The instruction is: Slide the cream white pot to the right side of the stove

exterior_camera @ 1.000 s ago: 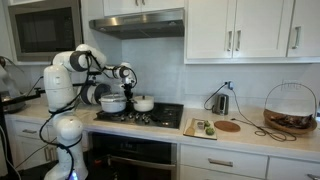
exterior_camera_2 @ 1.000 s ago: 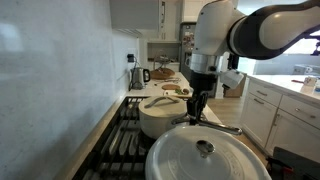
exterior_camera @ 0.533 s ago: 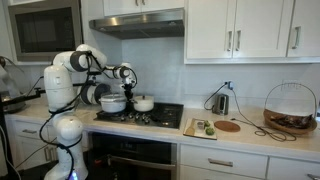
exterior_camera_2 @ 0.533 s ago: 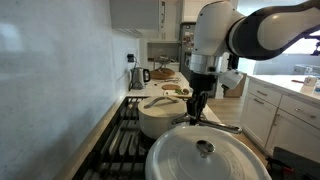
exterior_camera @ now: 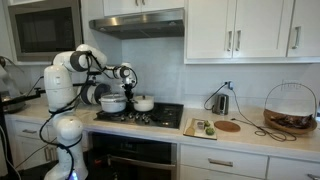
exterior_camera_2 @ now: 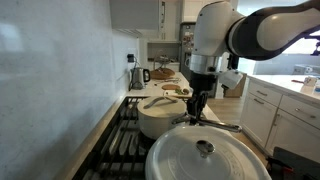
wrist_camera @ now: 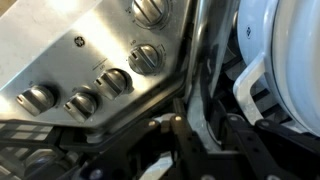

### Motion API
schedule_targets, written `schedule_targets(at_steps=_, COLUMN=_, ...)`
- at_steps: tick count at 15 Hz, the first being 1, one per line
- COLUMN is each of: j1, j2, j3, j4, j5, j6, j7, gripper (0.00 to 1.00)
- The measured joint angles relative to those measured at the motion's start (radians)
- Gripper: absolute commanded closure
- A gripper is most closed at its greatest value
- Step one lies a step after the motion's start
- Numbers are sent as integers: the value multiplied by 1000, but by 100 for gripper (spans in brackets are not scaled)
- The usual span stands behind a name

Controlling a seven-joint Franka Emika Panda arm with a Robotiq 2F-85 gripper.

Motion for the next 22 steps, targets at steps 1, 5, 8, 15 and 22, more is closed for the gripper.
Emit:
schedule_targets(at_steps=1, j1=0, j2=1, j3=0, j4=1, j5=-3, j6=-2, j7=-1, gripper=93)
schedule_targets(at_steps=5, j1=3, j2=10, j3=0, j4=17, j5=-29, j6=-26, j7=-19, gripper=93)
schedule_targets(at_steps=8, j1=3, j2=18, j3=-1, j4=29, j5=-57, j6=-45, j7=-71, gripper=93)
schedule_targets(at_steps=15, j1=2, j2=33, j3=-18, j4=50, j5=-81, j6=-70, j7=-236, gripper=93)
schedule_targets(at_steps=22, j1=1, j2=44, j3=-40, j4=65, j5=-81, j6=-88, j7=-380, gripper=93)
